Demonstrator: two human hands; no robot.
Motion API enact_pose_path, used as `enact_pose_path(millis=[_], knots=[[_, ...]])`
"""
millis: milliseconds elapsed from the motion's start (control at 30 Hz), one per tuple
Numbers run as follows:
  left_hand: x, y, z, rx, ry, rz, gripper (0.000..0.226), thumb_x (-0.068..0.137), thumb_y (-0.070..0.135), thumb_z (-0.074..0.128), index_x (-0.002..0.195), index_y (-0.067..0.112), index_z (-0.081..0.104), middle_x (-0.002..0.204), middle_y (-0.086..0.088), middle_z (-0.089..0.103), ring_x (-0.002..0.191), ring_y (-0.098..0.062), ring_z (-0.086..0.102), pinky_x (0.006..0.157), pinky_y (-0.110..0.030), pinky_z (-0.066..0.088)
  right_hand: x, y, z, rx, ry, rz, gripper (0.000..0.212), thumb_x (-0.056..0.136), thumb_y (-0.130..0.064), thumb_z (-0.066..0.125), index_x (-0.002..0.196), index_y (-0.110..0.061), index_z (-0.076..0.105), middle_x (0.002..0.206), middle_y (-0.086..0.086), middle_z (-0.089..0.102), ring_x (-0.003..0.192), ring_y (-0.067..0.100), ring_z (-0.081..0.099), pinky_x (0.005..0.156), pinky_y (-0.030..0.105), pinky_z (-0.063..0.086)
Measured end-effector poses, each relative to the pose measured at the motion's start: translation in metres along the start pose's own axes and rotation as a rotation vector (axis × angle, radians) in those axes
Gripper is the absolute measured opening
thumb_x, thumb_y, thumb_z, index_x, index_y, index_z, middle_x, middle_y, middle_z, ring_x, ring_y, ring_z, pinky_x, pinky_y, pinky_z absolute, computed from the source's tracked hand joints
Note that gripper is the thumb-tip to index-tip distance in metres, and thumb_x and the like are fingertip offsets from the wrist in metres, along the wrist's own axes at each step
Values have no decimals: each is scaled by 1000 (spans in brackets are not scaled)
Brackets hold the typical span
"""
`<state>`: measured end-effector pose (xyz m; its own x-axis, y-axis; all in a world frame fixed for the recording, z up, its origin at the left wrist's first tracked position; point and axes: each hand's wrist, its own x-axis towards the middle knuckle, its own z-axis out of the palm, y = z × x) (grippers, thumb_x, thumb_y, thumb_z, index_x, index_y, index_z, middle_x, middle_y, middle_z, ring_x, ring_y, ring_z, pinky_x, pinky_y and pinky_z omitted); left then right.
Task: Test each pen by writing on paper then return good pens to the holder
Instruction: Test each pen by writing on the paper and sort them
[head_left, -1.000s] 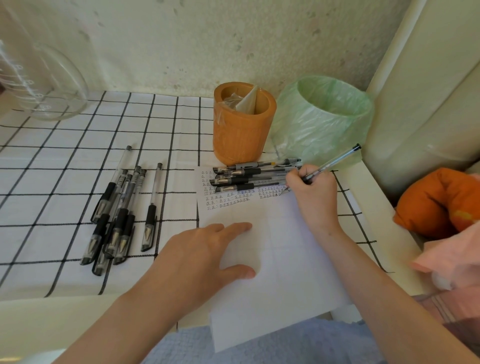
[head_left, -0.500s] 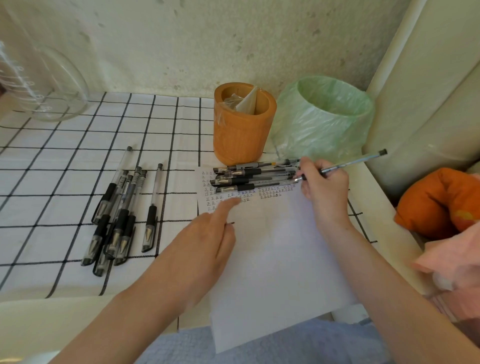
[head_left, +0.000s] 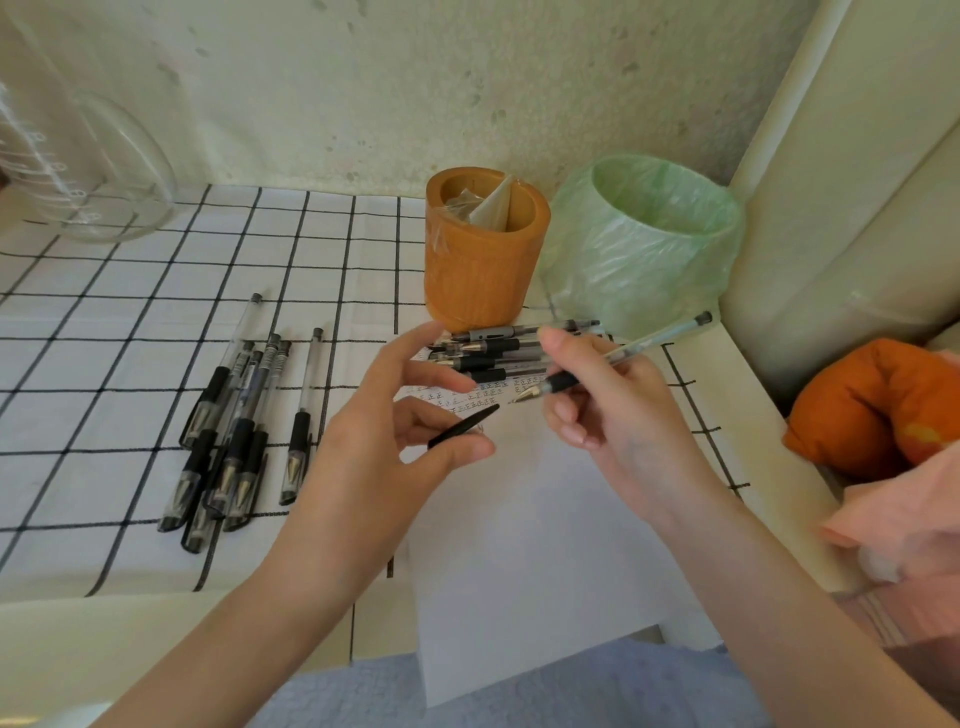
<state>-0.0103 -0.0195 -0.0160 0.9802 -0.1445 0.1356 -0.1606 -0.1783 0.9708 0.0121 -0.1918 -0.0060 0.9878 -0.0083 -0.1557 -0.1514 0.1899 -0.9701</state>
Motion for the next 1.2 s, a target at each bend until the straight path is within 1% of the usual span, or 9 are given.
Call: enact_pose_path(millis=[233, 333, 433, 533, 600, 700, 833, 1033, 1200], knots=[[-1, 0, 3, 42, -21, 19, 73, 66, 13, 76, 128, 34, 43, 98, 15, 61, 74, -9, 63, 78, -12, 49, -6, 8, 11, -114, -67, 12, 29, 89, -25, 62, 64, -12, 51, 41, 0, 48, 36, 12, 40, 36, 16, 29], [-1, 0, 4, 62, -17, 26, 64, 65, 21, 75, 124, 30, 50, 95, 15, 62, 73, -10, 64, 74, -12, 49, -8, 13, 14, -137, -171, 12, 33, 84, -37, 61, 70, -7, 55, 45, 1, 52, 38, 11, 44, 37, 17, 31], [-1, 0, 0, 48, 3, -38, 42, 67, 27, 70, 108, 27, 61, 90, 11, 67, 67, -8, 66, 68, -15, 52, -7, 14, 14, -100, -257, 10, 40, 81, -42, 59, 77, -2, 61, 55, 6, 59, 46, 14, 52, 40, 18, 36], [0, -3, -5, 86, -35, -103, 17, 73, 37, 60, 81, 23, 65, 67, 5, 68, 50, -5, 60, 52, -14, 48, -8, 11, 12, -65, -303, 1, 27, 82, -29, 59, 79, -3, 64, 65, 8, 67, 55, 17, 59, 44, 19, 40], [-1, -7, -5, 176, -48, -86, 23, 74, 46, 53, 69, 25, 61, 54, 7, 61, 42, -5, 50, 45, -15, 40, -9, 10, 12, -82, -301, 8, 23, 80, -26, 61, 79, -3, 66, 66, 7, 68, 54, 15, 58, 45, 19, 41], [-4, -11, -5, 245, -65, -44, 26, 76, 51, 49, 66, 28, 57, 48, 11, 51, 43, -6, 42, 46, -17, 33, -9, 8, 9, -134, -268, 47, 26, 76, -29, 65, 78, -3, 65, 60, 5, 64, 47, 13, 50, 42, 18, 38], [-6, -12, -5, 329, -91, 25, 28, 76, 53, 44, 66, 29, 54, 56, 12, 53, 47, -7, 46, 48, -14, 35, -11, 9, 9, -130, -314, 76, 18, 78, -25, 65, 75, -7, 66, 58, 6, 62, 44, 13, 47, 41, 17, 37], [-9, -12, -7, 412, -81, 57, 26, 75, 59, 36, 64, 38, 46, 57, 20, 54, 50, -3, 49, 50, -14, 35, -13, 14, 13, -45, -336, 93, 19, 81, -22, 61, 75, -5, 66, 63, 7, 66, 49, 12, 56, 45, 18, 43], [-7, -12, -9, 477, -47, 80, 32, 76, 63, 34, 65, 35, 46, 51, 8, 54, 48, -6, 51, 47, -19, 37, -11, 21, 20, 38, -359, 137, 21, 82, -21, 58, 76, -2, 65, 65, 4, 64, 57, 10, 57, 53, 19, 45]])
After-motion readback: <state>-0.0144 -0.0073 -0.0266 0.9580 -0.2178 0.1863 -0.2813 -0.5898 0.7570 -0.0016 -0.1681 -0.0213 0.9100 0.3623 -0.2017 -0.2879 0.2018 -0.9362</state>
